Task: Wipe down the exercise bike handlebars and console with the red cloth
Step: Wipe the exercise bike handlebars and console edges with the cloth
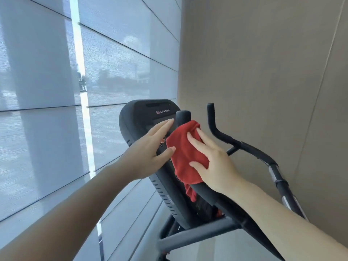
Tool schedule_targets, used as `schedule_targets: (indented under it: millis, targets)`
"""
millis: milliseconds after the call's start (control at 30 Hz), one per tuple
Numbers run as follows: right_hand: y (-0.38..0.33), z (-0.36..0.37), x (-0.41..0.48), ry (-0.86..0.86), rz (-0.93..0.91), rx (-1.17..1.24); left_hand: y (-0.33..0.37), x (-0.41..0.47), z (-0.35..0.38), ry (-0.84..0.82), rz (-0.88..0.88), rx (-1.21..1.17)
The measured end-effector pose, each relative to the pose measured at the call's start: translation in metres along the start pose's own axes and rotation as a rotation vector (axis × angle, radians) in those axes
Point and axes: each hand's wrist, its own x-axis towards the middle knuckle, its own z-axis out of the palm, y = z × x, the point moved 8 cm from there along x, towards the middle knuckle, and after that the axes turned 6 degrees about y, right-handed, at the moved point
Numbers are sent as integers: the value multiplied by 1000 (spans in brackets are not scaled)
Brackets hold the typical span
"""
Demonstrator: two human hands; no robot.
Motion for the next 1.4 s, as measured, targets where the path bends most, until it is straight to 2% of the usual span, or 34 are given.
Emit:
schedule_targets:
  millis: [167, 267, 400, 667, 900, 1133, 1400]
  targets:
    - [-4, -12, 3, 177, -27, -22, -2, 17, 3, -1, 53, -37]
    - [-11, -11, 14, 171, -57, -7, -3, 25, 3, 15, 74, -37]
    - [-11, -7, 19, 204, -2, 19, -6, 29, 3, 33, 115, -104]
    - [-15, -9, -5, 398, 46, -144, -23, 34, 10, -41, 243, -244]
    - [-55, -23, 36, 621, 83, -238, -58, 42, -12, -67, 345, -293]
    - [-57, 17, 31, 460, 198, -682, -79, 40, -9, -137, 470, -346]
    - [-62, 24, 27, 481, 249, -777, -71, 39, -1, -148, 613, -345]
